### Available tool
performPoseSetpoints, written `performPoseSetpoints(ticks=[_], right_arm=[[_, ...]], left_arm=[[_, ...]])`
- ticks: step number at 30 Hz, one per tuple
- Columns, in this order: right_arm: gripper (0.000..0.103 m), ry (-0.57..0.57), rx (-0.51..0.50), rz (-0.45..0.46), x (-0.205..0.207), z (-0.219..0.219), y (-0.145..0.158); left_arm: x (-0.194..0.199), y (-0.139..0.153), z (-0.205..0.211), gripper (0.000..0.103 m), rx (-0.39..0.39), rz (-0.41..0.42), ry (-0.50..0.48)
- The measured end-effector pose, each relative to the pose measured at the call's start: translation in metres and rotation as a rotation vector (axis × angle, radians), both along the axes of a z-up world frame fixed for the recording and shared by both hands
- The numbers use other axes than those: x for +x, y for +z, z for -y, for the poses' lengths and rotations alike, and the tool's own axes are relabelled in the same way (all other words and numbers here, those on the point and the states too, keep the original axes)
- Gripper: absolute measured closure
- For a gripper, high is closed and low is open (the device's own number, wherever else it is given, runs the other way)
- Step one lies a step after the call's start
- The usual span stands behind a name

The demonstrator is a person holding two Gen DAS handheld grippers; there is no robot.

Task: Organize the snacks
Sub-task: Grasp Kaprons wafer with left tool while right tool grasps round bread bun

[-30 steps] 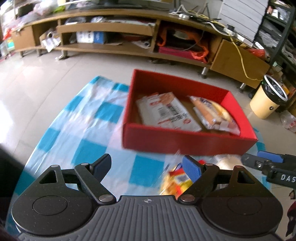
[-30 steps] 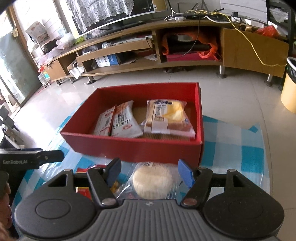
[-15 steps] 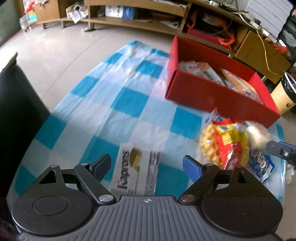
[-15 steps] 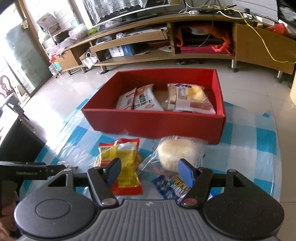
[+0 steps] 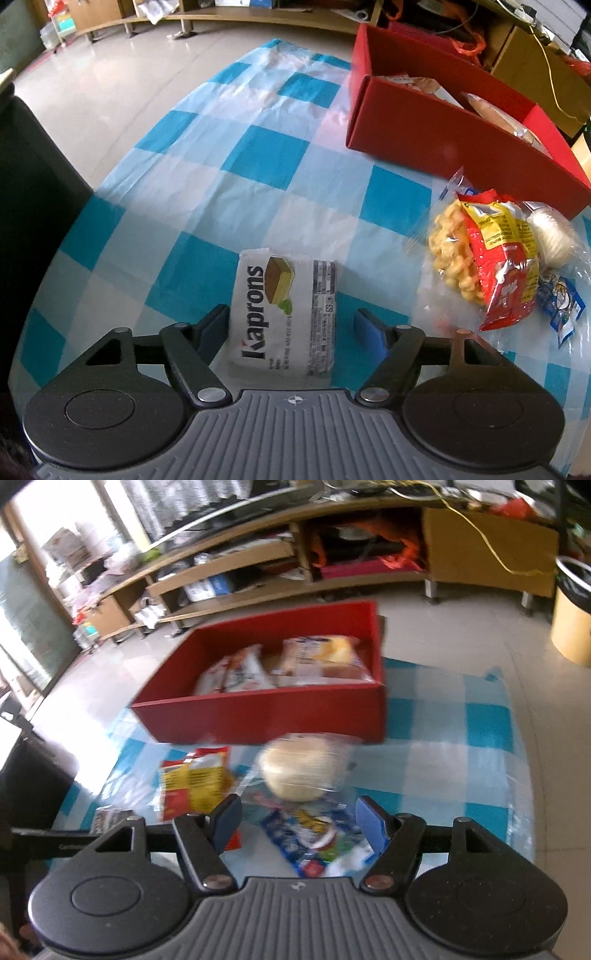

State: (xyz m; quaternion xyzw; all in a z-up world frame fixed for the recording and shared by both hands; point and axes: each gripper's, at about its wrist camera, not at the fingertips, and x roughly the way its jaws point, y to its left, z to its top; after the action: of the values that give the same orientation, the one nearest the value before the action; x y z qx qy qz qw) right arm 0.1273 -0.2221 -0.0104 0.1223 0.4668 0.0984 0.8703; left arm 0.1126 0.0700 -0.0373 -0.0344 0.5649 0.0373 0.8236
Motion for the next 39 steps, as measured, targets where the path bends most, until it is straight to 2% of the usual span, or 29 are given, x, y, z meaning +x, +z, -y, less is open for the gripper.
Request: performPoseSetpoints(ticks=[1, 3, 8, 13, 18, 21, 28, 30, 32, 36, 39], right_arm=[[0.036, -0.009, 0.000, -0.004, 0.001, 0.003, -0.001], [0.036, -0.017, -0.004, -0.011, 0.004, 0.008, -0.004], [0.036, -0.083, 0.002, -0.016, 0.011, 0.021, -0.008], [0.035, -0.127, 0.056, -0.005, 0.028, 0.023, -0.010], [0.028, -0.090, 0.066, -0.032, 0.051, 0.005, -0.016], [0.018, -0.052, 0.092, -0.051, 0.058, -0.004, -0.021], [0.016, -0.019, 0.008, -0.082, 0.069, -0.025, -0.040], [0.017, -0.009, -0.027, -0.070, 0.070, -0.029, -0.045], [0.020, 0.000, -0.015, -0.073, 0.068, -0.028, -0.047], [0.033, 0.003, 0.025, -0.077, 0.058, -0.020, -0.044], [0.033, 0.006, -0.003, -0.073, 0.042, -0.015, -0.038]], left_arm=[[0.000, 0.001, 0.001, 0.034, 0.003, 0.000, -0.002], [-0.001, 0.003, 0.001, 0.038, -0.004, 0.003, -0.008], [-0.002, 0.005, 0.003, 0.038, -0.030, 0.004, -0.015], [-0.004, 0.006, 0.008, 0.038, -0.059, 0.001, -0.040], [-0.004, 0.005, 0.011, 0.038, -0.073, -0.006, -0.061], [-0.004, 0.005, 0.010, 0.038, -0.077, -0.006, -0.070], [-0.003, 0.005, 0.013, 0.037, -0.072, -0.005, -0.084], [-0.003, 0.005, 0.014, 0.037, -0.068, -0.005, -0.088], [-0.003, 0.005, 0.013, 0.037, -0.072, -0.007, -0.089], [-0.003, 0.005, 0.011, 0.038, -0.083, -0.011, -0.086], [-0.004, 0.005, 0.010, 0.038, -0.087, -0.015, -0.089]])
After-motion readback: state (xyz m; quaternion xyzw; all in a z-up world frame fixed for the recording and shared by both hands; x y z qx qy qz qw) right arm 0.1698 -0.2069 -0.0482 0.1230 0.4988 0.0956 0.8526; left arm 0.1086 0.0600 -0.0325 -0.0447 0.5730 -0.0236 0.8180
